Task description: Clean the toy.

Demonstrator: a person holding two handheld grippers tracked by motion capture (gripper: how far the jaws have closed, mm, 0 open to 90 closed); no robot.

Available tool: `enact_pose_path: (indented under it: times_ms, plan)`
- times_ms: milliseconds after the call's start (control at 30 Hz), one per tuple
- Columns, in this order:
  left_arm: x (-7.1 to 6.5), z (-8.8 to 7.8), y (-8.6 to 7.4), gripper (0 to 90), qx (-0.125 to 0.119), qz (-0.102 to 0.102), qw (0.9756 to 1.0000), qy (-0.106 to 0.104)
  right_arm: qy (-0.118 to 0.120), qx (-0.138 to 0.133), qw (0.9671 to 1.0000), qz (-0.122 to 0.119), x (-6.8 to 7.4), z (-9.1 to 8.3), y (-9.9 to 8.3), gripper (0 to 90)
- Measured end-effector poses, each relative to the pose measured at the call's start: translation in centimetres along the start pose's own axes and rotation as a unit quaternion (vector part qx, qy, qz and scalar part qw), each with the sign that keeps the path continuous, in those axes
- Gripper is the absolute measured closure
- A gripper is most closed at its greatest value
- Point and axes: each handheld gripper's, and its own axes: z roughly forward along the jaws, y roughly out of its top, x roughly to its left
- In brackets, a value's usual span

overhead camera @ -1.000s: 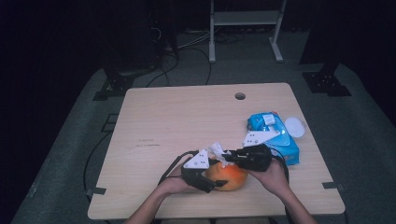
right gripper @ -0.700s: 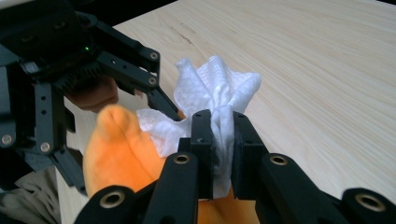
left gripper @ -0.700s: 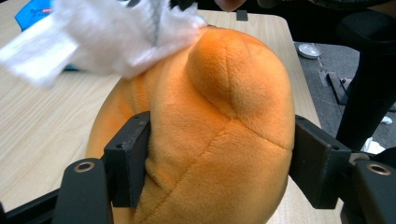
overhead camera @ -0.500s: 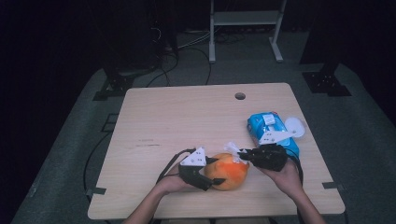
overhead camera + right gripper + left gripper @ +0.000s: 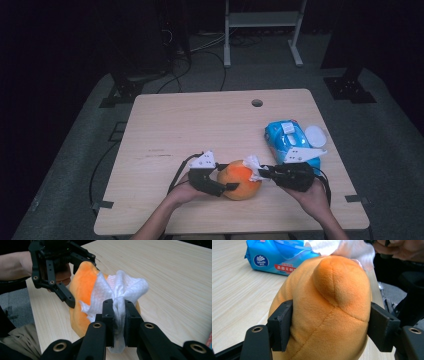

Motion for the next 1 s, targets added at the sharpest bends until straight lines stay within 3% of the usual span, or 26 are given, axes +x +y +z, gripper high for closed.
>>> enact_pose_path:
  times_ms: [167,267,367,467,567,767,833,933,1000]
  plan:
    - [0.3,-0.3,-0.1,29.5,0.002,-0.004,1.0,-0.007,-0.008,-0.002,1.0,0.006,-0.7,0.6,0.0,80.7]
    - [0.3,-0.3,-0.1,29.5,0.006,-0.003,0.9998,-0.017,-0.006,-0.012,0.9992,0.038,-2.2,0.6,-0.3,80.7]
    - [0.3,-0.4,-0.2,29.1,0.008,0.003,0.9998,-0.018,-0.016,-0.013,0.9986,0.049,-2.8,0.7,-0.6,80.9]
    - [0.3,-0.3,-0.1,29.2,0.006,0.0,0.9999,-0.009,-0.019,-0.013,0.999,0.039,-2.2,0.7,-0.6,80.9]
    - [0.3,-0.1,0.0,29.2,-0.001,-0.017,0.9999,0.003,-0.011,-0.018,0.9995,0.023,-1.3,0.6,-0.1,80.9]
    - [-0.4,0.4,0.6,26.2,-0.001,-0.029,0.9988,0.039,0.008,-0.022,0.9996,-0.013,1.1,2.0,1.4,80.8]
    - [-0.4,0.3,0.7,20.5,0.002,-0.024,0.9991,0.035,0.005,-0.02,0.9995,-0.022,1.3,2.3,1.8,80.8]
    - [-0.1,0.1,0.7,12.9,0.005,-0.024,0.9996,0.013,0.002,-0.015,0.9997,-0.022,0.9,2.5,2.0,80.9]
    - [-0.2,0.1,0.6,16.3,0.008,-0.015,0.9997,0.018,-0.012,-0.013,0.9997,-0.019,0.3,2.5,1.8,80.8]
